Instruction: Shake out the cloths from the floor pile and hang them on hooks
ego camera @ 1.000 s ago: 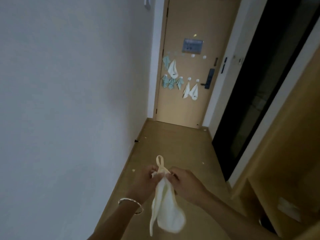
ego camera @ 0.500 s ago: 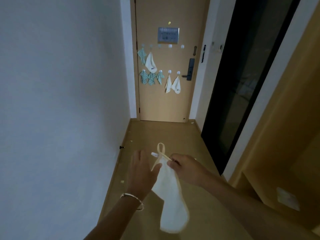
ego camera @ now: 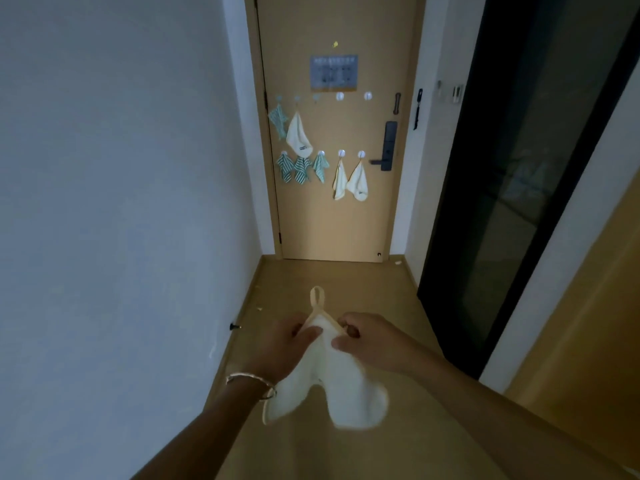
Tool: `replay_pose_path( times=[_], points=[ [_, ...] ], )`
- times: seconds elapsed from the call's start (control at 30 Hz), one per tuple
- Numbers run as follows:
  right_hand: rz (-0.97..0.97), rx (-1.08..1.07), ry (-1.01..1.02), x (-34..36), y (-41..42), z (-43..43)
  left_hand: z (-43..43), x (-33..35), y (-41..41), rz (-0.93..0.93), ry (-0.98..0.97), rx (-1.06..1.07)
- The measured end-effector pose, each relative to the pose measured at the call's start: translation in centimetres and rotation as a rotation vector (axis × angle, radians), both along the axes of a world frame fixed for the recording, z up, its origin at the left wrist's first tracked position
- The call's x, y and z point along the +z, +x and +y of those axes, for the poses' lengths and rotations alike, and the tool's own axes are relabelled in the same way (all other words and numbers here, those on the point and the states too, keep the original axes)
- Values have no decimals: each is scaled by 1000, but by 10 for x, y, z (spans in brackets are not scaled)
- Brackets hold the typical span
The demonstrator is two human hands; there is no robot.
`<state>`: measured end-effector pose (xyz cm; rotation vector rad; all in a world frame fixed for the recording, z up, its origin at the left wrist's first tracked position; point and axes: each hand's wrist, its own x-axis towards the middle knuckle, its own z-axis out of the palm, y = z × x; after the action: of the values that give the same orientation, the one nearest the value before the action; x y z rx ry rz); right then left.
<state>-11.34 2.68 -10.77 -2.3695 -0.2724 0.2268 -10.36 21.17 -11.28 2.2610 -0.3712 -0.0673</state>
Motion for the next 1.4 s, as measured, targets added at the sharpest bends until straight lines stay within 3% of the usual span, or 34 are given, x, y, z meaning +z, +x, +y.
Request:
replay_pose_path(
  times=[0.13, 0.37, 0.83, 1.07, 1.4],
  points=[
    [2, -4, -75, -5, 53, -31, -28, 3, 48, 40, -44, -29],
    [-57, -112, -23, 1, 145, -74, -59, -4, 152, 29, -18, -45],
    [-38, -274, -90, 18, 373, -144, -159, -29, 424, 107, -197, -214],
    [-67, -329, -126, 12, 454, -187, -205, -24, 521, 86, -186, -206],
    [-69, -228, -99, -12, 631, -258, -263, -29, 668, 58, -108, -150]
  ],
)
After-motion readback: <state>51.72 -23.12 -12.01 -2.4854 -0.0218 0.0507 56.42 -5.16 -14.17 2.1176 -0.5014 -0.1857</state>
